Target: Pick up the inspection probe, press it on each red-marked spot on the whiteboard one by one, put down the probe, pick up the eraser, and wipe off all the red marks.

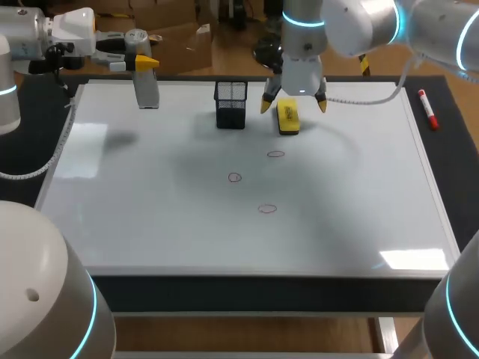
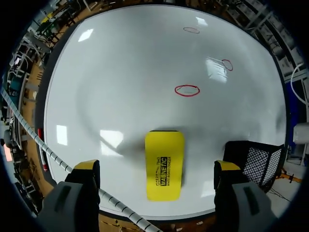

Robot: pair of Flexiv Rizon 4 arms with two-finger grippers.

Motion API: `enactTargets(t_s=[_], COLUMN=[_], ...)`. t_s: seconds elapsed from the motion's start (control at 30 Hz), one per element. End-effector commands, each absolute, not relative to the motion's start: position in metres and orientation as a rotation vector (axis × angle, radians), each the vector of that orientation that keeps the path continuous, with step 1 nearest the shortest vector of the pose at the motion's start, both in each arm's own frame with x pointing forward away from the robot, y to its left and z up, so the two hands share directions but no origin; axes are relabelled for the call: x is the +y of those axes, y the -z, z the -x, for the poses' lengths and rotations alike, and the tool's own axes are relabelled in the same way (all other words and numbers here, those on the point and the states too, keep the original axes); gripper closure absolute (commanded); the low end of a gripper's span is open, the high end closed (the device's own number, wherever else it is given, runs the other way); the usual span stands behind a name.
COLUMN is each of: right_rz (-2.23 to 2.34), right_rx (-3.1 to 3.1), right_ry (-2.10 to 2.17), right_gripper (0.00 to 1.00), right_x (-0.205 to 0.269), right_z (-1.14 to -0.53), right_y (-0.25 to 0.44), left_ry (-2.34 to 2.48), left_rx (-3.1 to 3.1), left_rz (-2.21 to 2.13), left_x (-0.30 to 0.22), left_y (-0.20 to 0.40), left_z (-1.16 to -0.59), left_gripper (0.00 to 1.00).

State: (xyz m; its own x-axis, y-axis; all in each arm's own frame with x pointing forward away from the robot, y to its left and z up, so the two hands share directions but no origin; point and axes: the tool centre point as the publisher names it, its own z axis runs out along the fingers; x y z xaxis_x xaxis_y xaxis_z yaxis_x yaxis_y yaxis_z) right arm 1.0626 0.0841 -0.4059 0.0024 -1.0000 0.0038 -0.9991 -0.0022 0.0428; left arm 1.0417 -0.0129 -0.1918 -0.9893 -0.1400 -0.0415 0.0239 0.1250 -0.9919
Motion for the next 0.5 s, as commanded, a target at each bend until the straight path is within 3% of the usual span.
enactTargets(t_s=[0.03,0.5], right_rz=[-2.203,-2.196], right_rx=[-2.179,-2.207], right_ry=[0.027,0.098], right_gripper=[0.0,0.0], right_x=[0.089,0.089], right_z=[-1.067,-1.076], right_y=[0.411,0.424], left_ry=[1.998,1.998], left_rx=[2.26,2.26], left_rz=[0.115,0.115], left_x=[-0.012,-0.012], left_y=[0.191,0.191], left_z=[-1.042,-1.042], left_gripper=[1.0,1.0])
